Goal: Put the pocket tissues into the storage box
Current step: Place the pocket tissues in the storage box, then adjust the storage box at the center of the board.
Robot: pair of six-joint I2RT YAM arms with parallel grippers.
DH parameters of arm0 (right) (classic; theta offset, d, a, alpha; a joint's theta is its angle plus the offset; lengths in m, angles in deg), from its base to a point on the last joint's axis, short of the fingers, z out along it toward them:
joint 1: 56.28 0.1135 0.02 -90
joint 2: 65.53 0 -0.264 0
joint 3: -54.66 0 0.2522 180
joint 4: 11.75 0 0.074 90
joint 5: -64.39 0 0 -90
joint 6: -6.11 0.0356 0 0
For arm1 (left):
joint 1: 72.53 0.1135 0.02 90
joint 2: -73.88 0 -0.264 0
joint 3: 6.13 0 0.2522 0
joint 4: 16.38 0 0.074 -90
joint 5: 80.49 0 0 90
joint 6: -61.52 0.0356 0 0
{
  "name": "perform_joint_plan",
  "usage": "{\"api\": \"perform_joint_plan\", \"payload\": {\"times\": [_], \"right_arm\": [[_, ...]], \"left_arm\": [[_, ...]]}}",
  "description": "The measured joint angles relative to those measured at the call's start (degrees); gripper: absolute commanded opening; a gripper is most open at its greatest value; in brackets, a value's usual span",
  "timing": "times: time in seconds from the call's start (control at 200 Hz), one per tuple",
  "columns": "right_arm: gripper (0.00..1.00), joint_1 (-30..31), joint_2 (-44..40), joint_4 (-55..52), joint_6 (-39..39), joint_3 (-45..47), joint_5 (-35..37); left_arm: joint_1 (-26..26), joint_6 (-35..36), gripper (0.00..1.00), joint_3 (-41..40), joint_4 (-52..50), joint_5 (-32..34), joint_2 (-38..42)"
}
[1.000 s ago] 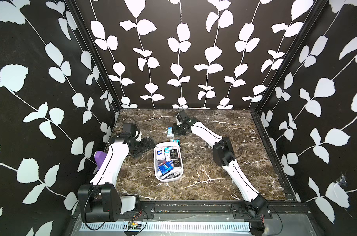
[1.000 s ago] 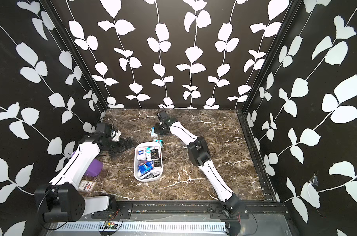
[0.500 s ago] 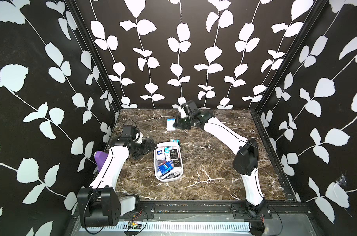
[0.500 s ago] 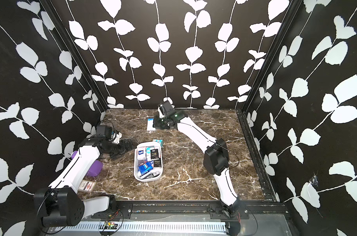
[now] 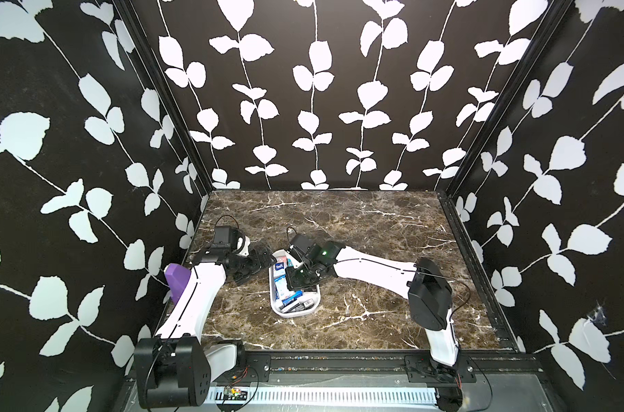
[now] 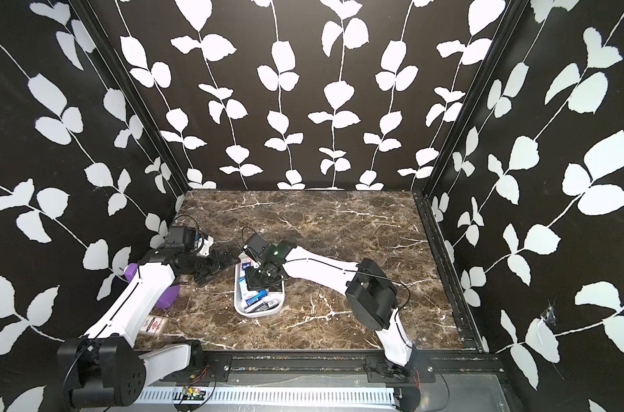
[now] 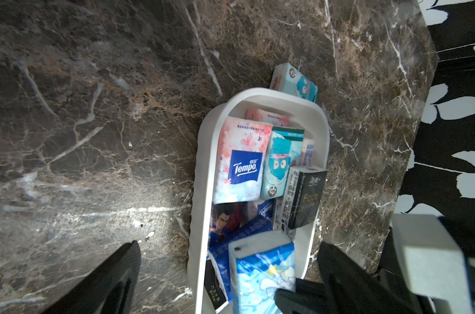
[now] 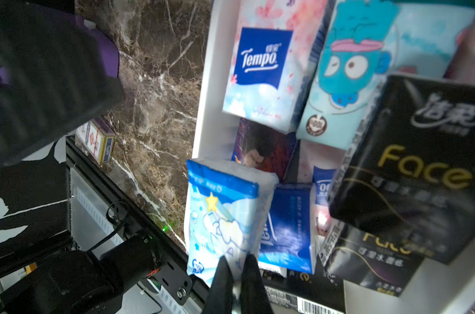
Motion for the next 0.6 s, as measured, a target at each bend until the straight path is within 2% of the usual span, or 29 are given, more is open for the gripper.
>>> {"api": "perform_joint_plan", "payload": {"times": [0.07, 0.175, 0.6], "right_arm": [[0.33, -0.02, 0.46, 0.7, 0.92, 0.0, 0.44], [0.44, -0.07, 0.22, 1.01, 1.05, 0.0, 1.75], [0.47, -0.83, -11.41, -7.43, -4.09, 6.43, 13.94]], "left_arm": [[0.0, 0.0, 0.99, -0.5, -0.02, -0.11, 1.01], [0.0, 0.0, 0.99, -1.31, -0.04, -0.26, 2.1], [0.0, 0.26, 0.99, -1.79, -0.07, -0.68, 1.97]]}}
